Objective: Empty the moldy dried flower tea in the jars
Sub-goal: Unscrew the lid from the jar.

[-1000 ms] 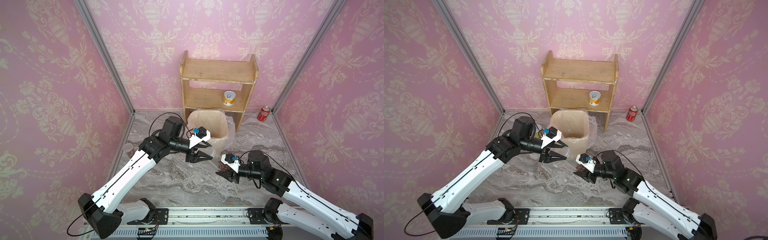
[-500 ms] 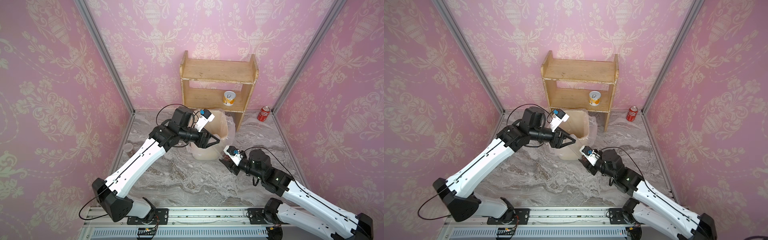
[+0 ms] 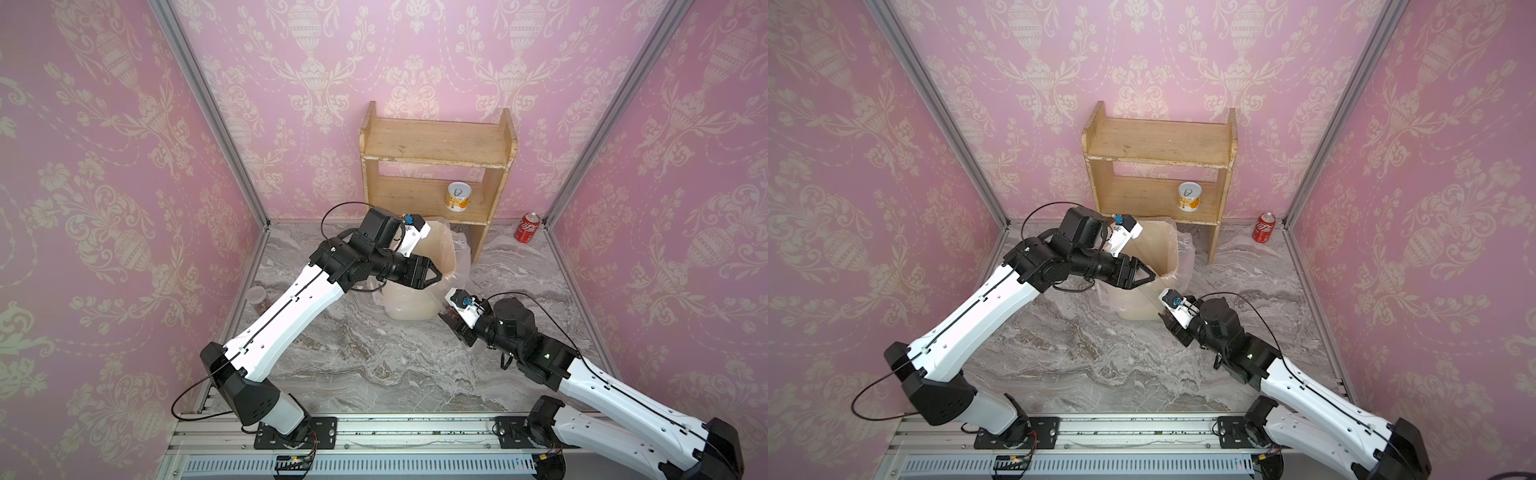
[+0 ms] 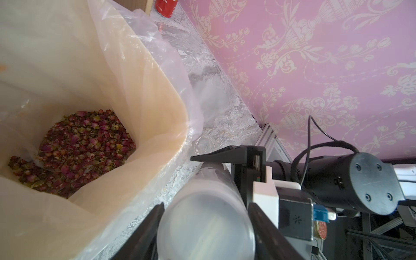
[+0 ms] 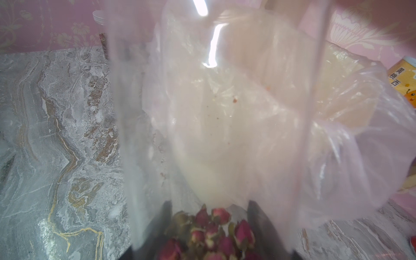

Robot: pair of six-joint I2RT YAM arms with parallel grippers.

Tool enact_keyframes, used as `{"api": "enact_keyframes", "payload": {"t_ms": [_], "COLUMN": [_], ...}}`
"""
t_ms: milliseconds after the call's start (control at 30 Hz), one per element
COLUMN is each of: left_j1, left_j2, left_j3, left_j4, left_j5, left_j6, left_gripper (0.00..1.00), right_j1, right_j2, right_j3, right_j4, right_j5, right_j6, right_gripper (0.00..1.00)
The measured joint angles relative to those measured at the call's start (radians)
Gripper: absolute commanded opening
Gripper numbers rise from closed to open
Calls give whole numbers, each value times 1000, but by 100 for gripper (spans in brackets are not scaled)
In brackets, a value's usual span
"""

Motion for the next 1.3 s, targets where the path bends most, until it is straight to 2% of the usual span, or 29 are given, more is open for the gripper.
{"api": "enact_keyframes", "payload": {"t_ms": [67, 200, 400, 500, 700, 800, 1000, 1133, 1233, 1300], "left_j1": [0, 3, 41, 47, 47, 47, 47, 47, 47, 47], "left_j2": [-8, -53, -151, -183, -189, -185, -185, -185, -185, -185], "left_j3": [-22, -82, -103, -103, -154, -166, -171, -185, -192, -194], "left_j4": [34, 82, 63, 34, -3, -26, -39, -42, -44, -44], "left_j5": [7, 56, 222, 275, 352, 359, 359, 359, 359, 356], "left_j6": [24, 111, 370, 473, 602, 634, 665, 671, 677, 684], "left_gripper": [89, 95, 99, 96, 94, 92, 83, 82, 73, 70], "right_j1": [2, 2, 2, 2, 2, 2, 2, 2, 2, 2], "right_j2": [-7, -29, -59, -65, -62, -56, -46, -46, -46, -47], "right_j3": [-5, -18, -25, -25, -25, -25, -25, -25, -25, -24], "right_j4": [2, 7, 5, 1, -18, -21, -26, -26, -28, -29], "right_j5": [-17, -64, -167, -224, -327, -365, -390, -391, -392, -392], "right_j6": [0, 5, 26, 29, 32, 37, 48, 48, 47, 47], "right_gripper": [26, 26, 28, 29, 29, 29, 29, 29, 29, 29]}}
